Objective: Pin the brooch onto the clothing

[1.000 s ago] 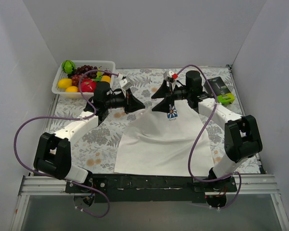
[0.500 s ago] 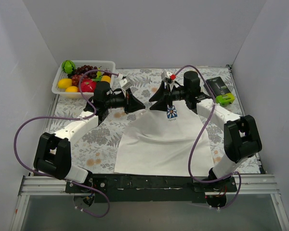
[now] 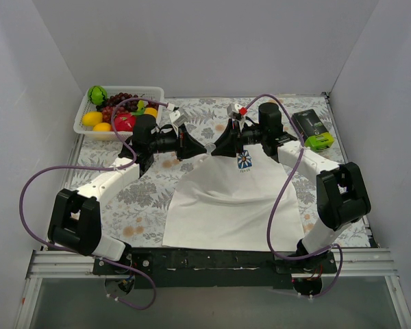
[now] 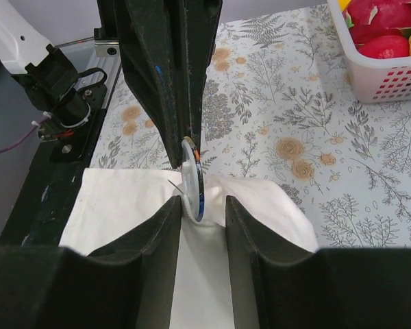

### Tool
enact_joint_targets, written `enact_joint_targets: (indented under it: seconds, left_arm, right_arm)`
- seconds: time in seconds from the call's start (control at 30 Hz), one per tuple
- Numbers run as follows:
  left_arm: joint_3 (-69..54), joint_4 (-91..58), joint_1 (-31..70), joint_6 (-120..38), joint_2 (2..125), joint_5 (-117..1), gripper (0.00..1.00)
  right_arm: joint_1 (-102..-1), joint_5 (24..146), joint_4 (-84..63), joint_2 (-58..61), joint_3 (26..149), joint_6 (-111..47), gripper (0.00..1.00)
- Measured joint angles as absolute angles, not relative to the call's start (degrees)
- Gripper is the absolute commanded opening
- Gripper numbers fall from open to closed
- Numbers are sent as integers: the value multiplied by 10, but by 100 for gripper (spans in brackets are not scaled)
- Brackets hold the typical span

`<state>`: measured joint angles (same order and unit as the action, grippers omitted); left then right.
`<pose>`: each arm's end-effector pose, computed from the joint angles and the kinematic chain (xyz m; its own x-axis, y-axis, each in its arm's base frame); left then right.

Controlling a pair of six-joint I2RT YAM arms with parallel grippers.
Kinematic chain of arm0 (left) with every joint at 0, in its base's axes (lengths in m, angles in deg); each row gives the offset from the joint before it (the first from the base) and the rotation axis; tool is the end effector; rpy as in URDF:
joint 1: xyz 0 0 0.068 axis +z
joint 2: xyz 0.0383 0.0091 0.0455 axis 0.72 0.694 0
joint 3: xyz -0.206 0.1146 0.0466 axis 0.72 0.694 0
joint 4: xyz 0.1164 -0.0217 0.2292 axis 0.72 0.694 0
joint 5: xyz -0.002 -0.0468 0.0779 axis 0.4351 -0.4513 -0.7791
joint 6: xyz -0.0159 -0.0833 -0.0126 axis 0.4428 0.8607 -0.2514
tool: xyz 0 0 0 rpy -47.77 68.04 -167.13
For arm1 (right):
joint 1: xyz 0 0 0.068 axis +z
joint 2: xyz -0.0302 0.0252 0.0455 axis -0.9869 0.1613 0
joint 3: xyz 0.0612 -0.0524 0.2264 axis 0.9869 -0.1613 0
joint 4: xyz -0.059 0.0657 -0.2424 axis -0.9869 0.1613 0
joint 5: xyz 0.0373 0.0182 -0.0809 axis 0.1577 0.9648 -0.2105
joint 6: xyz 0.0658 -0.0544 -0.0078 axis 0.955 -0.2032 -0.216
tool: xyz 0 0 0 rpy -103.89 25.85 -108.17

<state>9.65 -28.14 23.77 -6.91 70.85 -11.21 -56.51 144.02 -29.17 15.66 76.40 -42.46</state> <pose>0.2965 -0.1887 0.2571 -0.8384 -0.1015 -0.5356 0.5060 0.2208 -0.8338 0.3189 0.2195 0.2506 -0.1334 -0.0863 -0.9873 -0.9907 -0.0140 0.1351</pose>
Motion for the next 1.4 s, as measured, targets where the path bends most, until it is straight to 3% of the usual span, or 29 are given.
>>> enact_joint_targets:
  seconds: [0.47,0.73,1.4]
  left_arm:
    - [97,-282,238,-69,709,-112,0]
    - [97,-282,238,-69,709,-110,0]
    - [81,-278,241,-67,711,-108,0]
  right_arm:
    - [-564,1432,-292,156,764,-419,41]
    - [-564,1430,-291,156,769,-412,49]
    - [-563,1435,-256,162,807,-415,37]
